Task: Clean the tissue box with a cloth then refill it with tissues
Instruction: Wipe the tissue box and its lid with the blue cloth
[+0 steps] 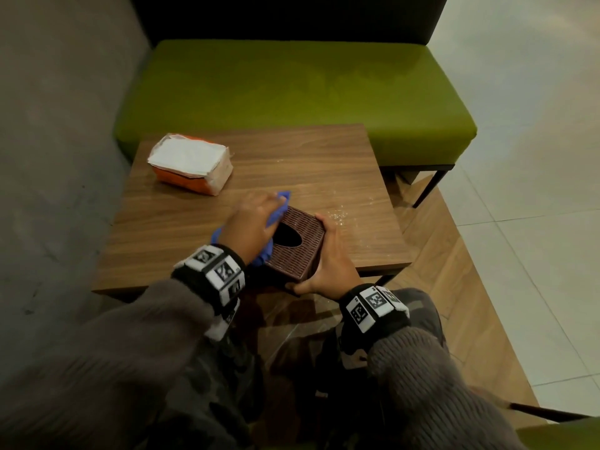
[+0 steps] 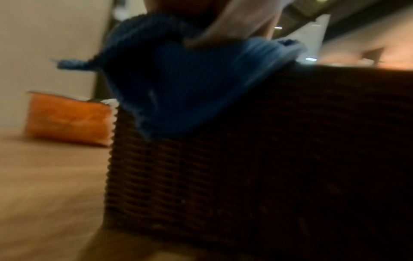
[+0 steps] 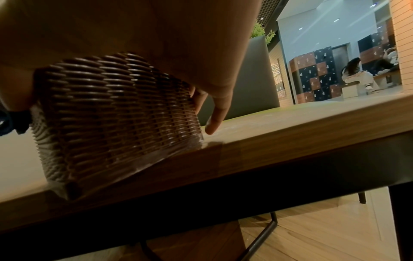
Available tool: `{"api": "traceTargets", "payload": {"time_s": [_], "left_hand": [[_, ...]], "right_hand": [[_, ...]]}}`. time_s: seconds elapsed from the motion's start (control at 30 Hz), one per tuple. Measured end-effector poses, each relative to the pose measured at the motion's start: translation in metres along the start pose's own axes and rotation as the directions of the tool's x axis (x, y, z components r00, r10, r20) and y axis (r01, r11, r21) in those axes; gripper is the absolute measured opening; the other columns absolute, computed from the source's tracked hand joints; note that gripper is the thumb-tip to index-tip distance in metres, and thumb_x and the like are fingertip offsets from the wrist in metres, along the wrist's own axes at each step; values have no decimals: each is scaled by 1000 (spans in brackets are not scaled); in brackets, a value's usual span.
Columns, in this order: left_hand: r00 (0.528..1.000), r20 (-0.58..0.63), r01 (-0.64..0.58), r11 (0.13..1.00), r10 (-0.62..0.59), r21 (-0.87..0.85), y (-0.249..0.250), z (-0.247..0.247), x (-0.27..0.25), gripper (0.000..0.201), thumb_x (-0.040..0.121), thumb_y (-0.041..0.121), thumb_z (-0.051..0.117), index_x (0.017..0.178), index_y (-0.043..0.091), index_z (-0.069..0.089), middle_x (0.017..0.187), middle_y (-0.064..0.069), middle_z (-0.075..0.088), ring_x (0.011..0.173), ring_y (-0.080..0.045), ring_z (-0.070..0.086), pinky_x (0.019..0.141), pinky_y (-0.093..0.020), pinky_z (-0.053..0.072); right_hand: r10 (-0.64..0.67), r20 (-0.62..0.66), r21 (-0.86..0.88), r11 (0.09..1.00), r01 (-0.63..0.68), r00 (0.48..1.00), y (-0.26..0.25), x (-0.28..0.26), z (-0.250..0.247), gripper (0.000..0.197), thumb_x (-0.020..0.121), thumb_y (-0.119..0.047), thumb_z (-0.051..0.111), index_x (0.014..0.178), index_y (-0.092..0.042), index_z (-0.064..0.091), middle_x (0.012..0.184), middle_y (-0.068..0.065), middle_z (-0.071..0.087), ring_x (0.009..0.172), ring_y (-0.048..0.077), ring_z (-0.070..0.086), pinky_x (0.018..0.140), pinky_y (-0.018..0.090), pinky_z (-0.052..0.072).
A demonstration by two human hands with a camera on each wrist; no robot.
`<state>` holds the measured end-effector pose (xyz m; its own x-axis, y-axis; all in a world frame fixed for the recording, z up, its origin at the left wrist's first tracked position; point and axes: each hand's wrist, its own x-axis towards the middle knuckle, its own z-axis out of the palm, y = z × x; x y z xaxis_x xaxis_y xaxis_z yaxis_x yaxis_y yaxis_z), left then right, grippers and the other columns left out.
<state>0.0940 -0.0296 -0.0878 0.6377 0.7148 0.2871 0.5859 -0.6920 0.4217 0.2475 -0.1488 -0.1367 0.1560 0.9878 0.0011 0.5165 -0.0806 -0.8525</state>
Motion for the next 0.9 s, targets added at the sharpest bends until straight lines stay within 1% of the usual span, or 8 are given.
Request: {"api": "traceTargets", "payload": {"time_s": [0.07, 0.27, 0.37, 0.43, 0.57, 0.67, 0.77, 0.9], "left_hand": [[981, 59, -182, 983, 182, -19, 7, 1, -12, 33, 80, 8, 64, 113, 4, 66, 115, -14, 65, 106, -30, 58, 94, -36, 41], [971, -139, 190, 980, -196, -56, 12, 2, -3, 25, 83, 4, 61, 107, 2, 66, 107, -16, 65, 102, -32, 59, 92, -36, 42], [997, -42, -65, 996, 62, -69, 49, 17, -19, 29, 79, 11, 60, 105, 2, 68, 104, -13, 68, 100, -27, 61, 93, -30, 38], [989, -9, -151, 985, 151, -83, 52, 18, -19, 30, 79, 14, 58, 105, 2, 68, 102, -13, 69, 99, -24, 60, 92, -28, 39], [989, -80, 117, 991, -122, -68, 51, 21, -2, 25, 77, 0, 65, 101, 1, 68, 100, -15, 68, 95, -32, 61, 89, -40, 45], [998, -23, -60, 994, 58, -95, 67, 26, -15, 24, 75, 6, 62, 98, 3, 70, 99, -13, 68, 95, -29, 60, 89, -35, 43], [969, 111, -212, 972, 223, -96, 56, 14, -18, 23, 79, 8, 62, 100, 5, 69, 101, -11, 68, 98, -24, 58, 90, -31, 41], [999, 18, 36, 995, -34, -96, 50, 10, 0, 25, 82, 1, 62, 106, 4, 68, 106, -12, 67, 105, -29, 57, 96, -35, 39]], "right_hand": [[-12, 8, -3, 1000, 12, 1000, 0, 1, 0, 129, 45, -27, 93, 143, -31, 10, 138, -10, 23, 132, 16, 33, 107, 46, 41], [24, -23, 7, 1000, -24, 999, -5, 0, 3, 129, 43, -29, 93, 141, -37, 9, 143, -1, 28, 131, 19, 36, 107, 46, 40], [53, -11, 12, 999, -53, 999, -2, 0, 4, 138, 44, -25, 93, 149, -20, 4, 148, 4, 26, 136, 22, 32, 112, 46, 35], [104, 7, 42, 994, -104, 995, -1, 0, 7, 145, 43, -26, 91, 150, -23, -6, 151, 7, 25, 139, 23, 30, 114, 47, 33], [171, 4, 90, 981, -171, 985, -1, -2, 11, 143, 40, -43, 86, 145, -42, -11, 153, 7, 25, 140, 23, 32, 113, 47, 34], [135, -21, 81, 988, -133, 991, -1, -2, 11, 127, 52, -43, 84, 149, -20, 6, 149, 10, 31, 138, 25, 35, 114, 42, 34], [108, -36, 48, 993, -106, 994, 0, -1, 10, 115, 55, -26, 89, 145, -14, 18, 141, 9, 36, 134, 25, 39, 109, 34, 37], [144, -30, 8, 990, -144, 989, -3, 0, 7, 128, 46, -28, 93, 146, -12, 14, 138, 5, 34, 129, 20, 37, 108, 38, 38]]}}
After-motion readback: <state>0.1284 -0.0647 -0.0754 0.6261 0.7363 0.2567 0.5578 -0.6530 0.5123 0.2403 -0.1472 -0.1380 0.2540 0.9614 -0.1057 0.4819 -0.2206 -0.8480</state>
